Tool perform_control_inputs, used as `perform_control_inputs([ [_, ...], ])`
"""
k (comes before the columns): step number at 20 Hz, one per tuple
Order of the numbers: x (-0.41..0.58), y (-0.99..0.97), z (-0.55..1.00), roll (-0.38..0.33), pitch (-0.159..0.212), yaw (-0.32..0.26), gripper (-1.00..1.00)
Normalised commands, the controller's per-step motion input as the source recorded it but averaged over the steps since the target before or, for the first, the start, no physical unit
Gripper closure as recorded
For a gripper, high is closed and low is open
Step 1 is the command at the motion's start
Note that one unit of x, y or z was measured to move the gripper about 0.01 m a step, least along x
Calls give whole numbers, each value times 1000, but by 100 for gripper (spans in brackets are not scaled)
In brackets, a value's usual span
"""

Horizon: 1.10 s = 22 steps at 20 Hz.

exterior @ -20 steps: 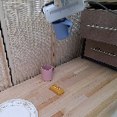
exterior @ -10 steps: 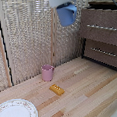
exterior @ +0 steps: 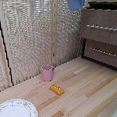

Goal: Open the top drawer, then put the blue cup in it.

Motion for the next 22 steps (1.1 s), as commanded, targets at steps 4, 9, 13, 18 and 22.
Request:
perform_control_inputs([
  [4,200,-1000,727,100,-71,0,100],
  [9,62,-953,421,95,-44,-22,100],
  [13,1,-871,92,80,-9,-66,100],
  [18,-67,-760,-8,64,41,-125,100],
  [22,-30,-710,0,30,100,-156,100],
])
